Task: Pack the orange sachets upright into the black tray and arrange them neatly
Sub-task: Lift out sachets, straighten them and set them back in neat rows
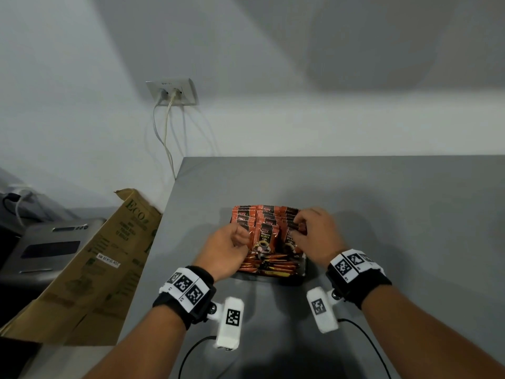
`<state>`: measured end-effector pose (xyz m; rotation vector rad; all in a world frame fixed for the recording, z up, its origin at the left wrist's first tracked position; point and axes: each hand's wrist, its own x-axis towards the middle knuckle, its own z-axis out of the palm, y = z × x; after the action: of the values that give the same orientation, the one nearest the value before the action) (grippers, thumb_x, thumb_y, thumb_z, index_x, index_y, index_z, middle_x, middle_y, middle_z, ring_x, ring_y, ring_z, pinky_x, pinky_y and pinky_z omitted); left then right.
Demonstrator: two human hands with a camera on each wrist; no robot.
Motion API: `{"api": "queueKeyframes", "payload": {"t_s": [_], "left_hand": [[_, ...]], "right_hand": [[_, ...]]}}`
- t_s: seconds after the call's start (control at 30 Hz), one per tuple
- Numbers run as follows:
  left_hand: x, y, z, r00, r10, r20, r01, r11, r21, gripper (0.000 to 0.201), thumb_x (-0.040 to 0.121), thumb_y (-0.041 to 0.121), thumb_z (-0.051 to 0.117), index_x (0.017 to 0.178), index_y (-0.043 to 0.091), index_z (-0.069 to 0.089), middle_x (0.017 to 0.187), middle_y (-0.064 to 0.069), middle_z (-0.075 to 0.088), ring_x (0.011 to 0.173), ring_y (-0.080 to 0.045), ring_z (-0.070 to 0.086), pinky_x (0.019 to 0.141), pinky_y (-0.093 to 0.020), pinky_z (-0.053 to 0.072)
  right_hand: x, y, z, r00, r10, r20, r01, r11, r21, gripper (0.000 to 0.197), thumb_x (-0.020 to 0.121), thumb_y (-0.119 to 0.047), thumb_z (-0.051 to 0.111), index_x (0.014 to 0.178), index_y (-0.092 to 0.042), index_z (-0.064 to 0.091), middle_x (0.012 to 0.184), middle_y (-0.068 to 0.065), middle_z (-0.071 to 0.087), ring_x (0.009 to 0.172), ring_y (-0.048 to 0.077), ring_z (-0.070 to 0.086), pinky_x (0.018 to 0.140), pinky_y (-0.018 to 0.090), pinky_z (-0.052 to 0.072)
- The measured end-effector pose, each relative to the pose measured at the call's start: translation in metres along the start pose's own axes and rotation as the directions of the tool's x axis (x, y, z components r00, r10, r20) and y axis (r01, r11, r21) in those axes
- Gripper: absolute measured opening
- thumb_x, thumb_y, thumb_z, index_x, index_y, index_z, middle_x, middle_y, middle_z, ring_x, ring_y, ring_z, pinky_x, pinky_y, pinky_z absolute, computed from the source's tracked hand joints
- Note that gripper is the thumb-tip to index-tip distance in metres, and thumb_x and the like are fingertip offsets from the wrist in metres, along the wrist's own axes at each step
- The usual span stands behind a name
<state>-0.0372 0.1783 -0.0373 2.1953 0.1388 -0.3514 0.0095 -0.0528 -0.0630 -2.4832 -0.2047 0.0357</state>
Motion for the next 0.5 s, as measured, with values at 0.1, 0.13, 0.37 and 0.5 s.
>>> {"api": "queueKeyframes", "payload": {"t_s": [0.1, 0.13, 0.37, 0.5], "left_hand": [[-0.003, -0.001, 0.006, 0.993, 0.053, 0.104, -0.067, 0.988, 0.136, 0.028, 0.089, 0.014, 0.063, 0.111, 0.030, 0.059, 0.110, 0.018, 0.062, 0.104, -0.002, 0.058, 0.082, -0.013, 0.040], [-0.003, -0.002, 0.008, 0.990, 0.064, 0.122, -0.086, 0.979, 0.183, 0.029, 0.089, 0.017, 0.064, 0.114, 0.030, 0.059, 0.111, 0.019, 0.060, 0.103, -0.001, 0.057, 0.082, -0.013, 0.039], [0.000, -0.012, 0.016, 0.990, 0.088, 0.111, -0.111, 0.969, 0.220, 0.025, 0.088, 0.015, 0.065, 0.098, 0.037, 0.058, 0.105, 0.016, 0.065, 0.100, -0.004, 0.061, 0.091, -0.023, 0.050], [0.002, -0.016, 0.018, 0.991, 0.116, 0.067, -0.128, 0.966, 0.223, 0.020, 0.089, 0.015, 0.065, 0.096, 0.034, 0.060, 0.099, 0.018, 0.064, 0.091, 0.000, 0.060, 0.075, -0.008, 0.042]], "right_hand": [[-0.013, -0.013, -0.010, 0.964, -0.129, 0.234, 0.113, 0.990, 0.078, 0.011, 0.087, -0.031, 0.071, 0.098, -0.028, 0.069, 0.091, -0.019, 0.058, 0.082, -0.004, 0.054, 0.074, 0.017, 0.040], [-0.016, -0.016, -0.010, 0.922, -0.154, 0.356, 0.140, 0.988, 0.065, 0.017, 0.088, -0.035, 0.070, 0.103, -0.027, 0.071, 0.089, -0.020, 0.061, 0.080, -0.005, 0.057, 0.072, 0.015, 0.041], [-0.013, -0.012, 0.001, 0.870, -0.143, 0.471, 0.199, 0.977, -0.071, 0.023, 0.092, -0.033, 0.064, 0.113, -0.026, 0.070, 0.098, -0.010, 0.069, 0.084, 0.005, 0.063, 0.077, 0.020, 0.051], [-0.011, -0.014, 0.005, 0.882, -0.144, 0.449, 0.206, 0.974, -0.092, 0.029, 0.090, -0.043, 0.065, 0.114, -0.028, 0.068, 0.101, -0.010, 0.069, 0.085, 0.006, 0.063, 0.081, 0.026, 0.054]]}}
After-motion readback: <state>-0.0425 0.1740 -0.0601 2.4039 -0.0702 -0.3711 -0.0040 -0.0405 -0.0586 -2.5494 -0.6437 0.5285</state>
